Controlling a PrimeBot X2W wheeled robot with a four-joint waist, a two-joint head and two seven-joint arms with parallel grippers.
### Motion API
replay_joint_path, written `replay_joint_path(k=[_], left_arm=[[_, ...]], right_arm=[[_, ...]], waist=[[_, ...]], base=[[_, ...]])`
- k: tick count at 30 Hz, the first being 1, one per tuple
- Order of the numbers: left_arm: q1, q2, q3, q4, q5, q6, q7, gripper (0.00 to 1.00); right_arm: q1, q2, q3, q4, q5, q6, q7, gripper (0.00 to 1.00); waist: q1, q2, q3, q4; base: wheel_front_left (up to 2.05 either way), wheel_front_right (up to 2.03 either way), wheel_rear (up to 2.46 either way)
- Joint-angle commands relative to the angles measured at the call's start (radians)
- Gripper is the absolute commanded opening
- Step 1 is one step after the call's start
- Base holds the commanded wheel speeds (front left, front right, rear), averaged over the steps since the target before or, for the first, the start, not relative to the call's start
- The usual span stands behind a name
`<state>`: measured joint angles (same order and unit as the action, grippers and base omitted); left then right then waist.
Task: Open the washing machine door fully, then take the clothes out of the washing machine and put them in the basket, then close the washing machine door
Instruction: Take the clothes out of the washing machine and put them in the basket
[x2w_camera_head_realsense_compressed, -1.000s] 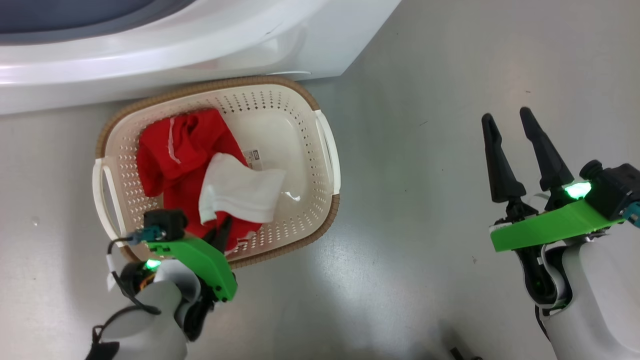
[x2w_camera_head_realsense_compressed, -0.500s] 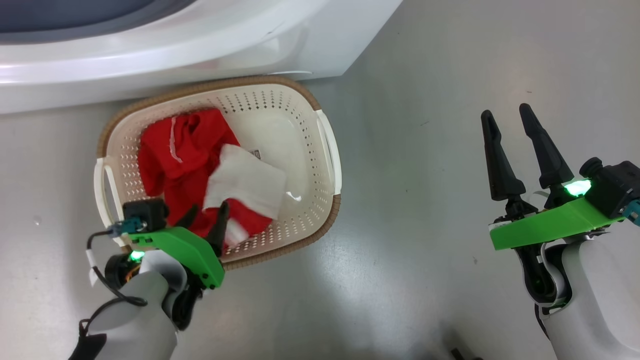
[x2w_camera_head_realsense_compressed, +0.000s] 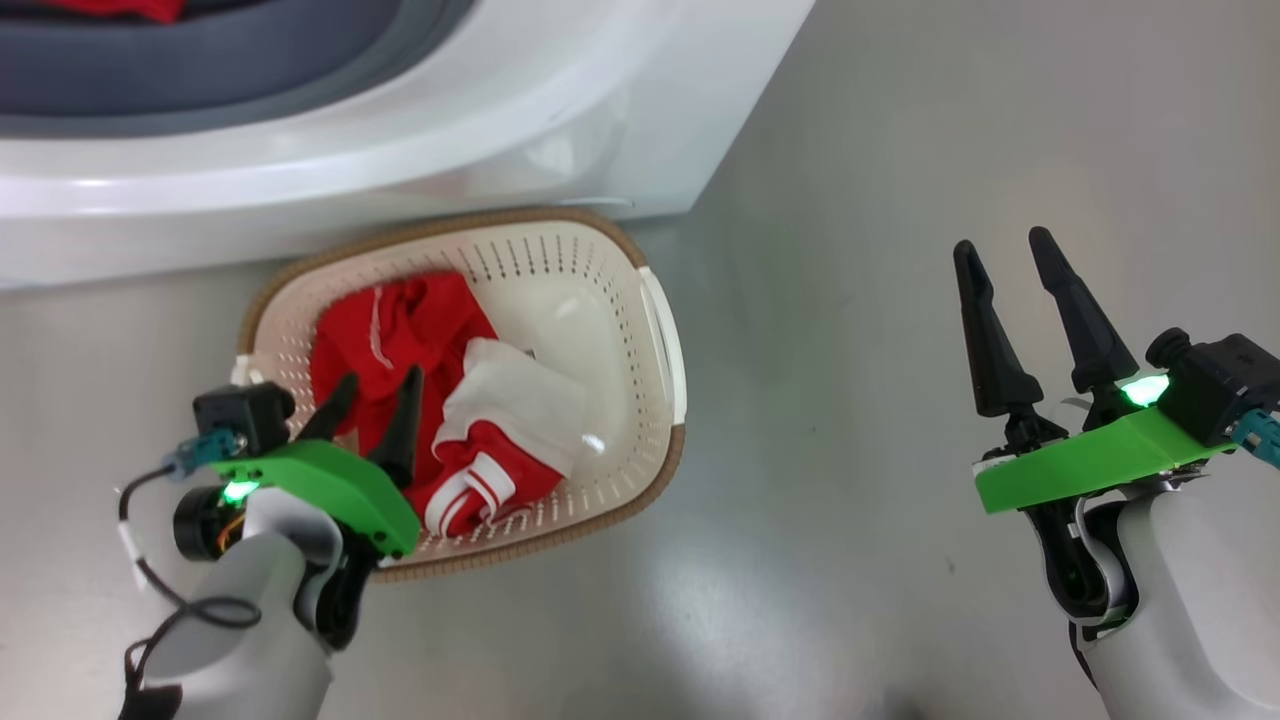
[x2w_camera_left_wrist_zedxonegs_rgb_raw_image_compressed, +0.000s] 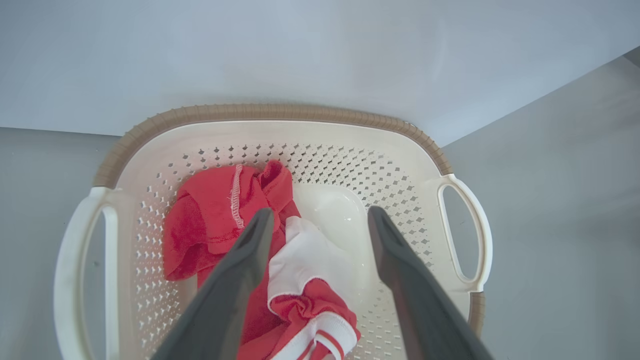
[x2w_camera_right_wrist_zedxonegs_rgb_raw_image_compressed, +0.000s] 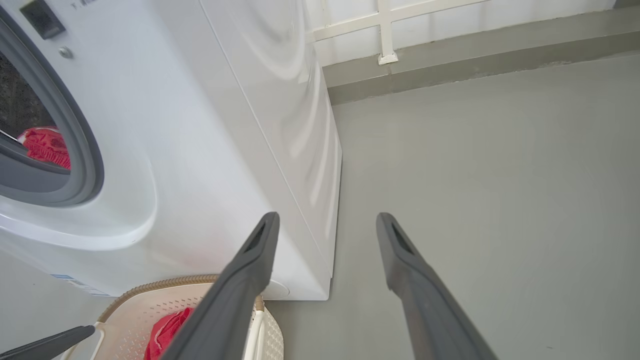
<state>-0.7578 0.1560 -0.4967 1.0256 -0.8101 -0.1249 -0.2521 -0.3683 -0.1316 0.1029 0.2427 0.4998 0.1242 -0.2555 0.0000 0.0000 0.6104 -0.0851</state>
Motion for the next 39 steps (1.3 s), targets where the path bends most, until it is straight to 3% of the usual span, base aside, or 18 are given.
replay_joint_path(k=[1, 15, 39], left_arm=[[0.053, 0.035, 0.064, -0.040, 0.044, 0.001, -0.010, 1.00], [0.282, -0.033, 0.392, -0.290, 0.358, -0.003, -0.010, 1.00], [0.602, -0.094, 0.584, -0.735, 0.559, -0.006, -0.010, 1.00]], right_arm=[[0.038, -0.012, 0.017, -0.015, -0.002, 0.007, -0.006, 1.00], [0.127, -0.036, 0.015, 0.015, 0.007, 0.007, -0.006, 1.00], [0.298, -0.054, -0.017, 0.024, 0.016, 0.007, -0.006, 1.00]], waist=[[0.0000, 0.0000, -0.047, 0.007], [0.0000, 0.0000, -0.246, 0.037], [0.0000, 0.0000, -0.447, 0.059]], base=[[0.00, 0.00, 0.00], [0.00, 0.00, 0.00], [0.00, 0.00, 0.00]])
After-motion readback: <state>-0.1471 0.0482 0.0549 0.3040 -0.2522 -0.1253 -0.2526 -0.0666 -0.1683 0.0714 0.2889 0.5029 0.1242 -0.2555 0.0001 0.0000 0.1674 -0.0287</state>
